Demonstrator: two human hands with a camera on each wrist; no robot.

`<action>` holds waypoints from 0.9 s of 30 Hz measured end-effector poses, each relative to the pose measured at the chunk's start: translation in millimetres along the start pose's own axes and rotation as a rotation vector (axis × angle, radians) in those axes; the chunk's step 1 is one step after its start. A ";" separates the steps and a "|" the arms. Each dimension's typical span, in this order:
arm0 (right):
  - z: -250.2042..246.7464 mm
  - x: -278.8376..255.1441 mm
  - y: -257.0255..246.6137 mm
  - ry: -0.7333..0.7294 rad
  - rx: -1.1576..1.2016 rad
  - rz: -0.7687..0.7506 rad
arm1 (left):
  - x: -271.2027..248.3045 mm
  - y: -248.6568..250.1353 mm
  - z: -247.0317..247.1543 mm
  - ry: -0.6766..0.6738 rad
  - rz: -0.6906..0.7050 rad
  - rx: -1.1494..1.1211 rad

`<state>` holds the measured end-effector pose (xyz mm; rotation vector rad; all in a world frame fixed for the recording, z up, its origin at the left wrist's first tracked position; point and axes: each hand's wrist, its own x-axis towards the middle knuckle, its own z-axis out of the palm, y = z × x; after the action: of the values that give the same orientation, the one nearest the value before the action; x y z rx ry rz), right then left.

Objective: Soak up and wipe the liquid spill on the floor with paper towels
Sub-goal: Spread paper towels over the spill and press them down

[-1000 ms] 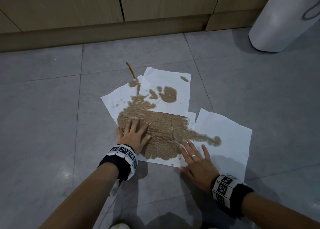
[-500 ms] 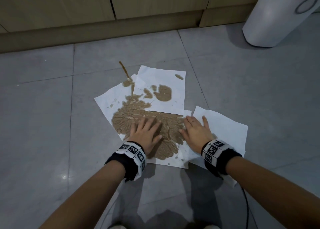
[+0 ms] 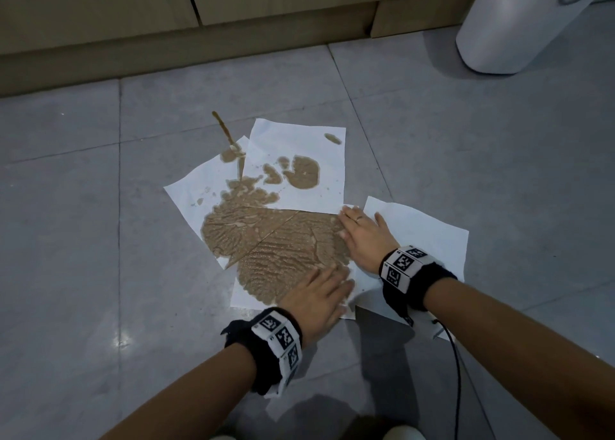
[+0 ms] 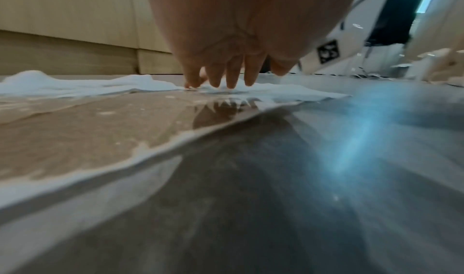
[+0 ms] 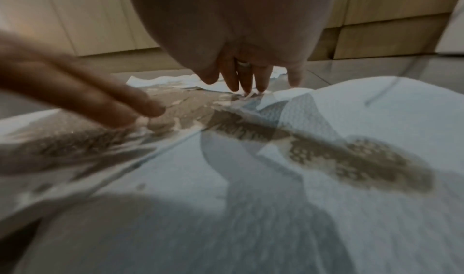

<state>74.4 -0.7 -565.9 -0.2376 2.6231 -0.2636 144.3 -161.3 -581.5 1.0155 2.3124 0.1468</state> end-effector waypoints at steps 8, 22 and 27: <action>27.8 -34.7 12.0 0.254 -0.051 -0.021 | 2.5 14.9 -2.1 0.017 0.030 0.010; 77.6 -92.7 6.2 0.065 -0.226 -0.197 | -50.0 -40.9 15.2 0.423 -0.457 -0.156; 72.0 -85.4 -2.2 0.063 -0.228 -0.219 | -64.7 -68.4 21.6 0.450 -0.580 -0.304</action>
<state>183.5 5.2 -588.6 -0.6053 2.6899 -0.0446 147.2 -257.5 -590.2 0.1428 2.7723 0.5108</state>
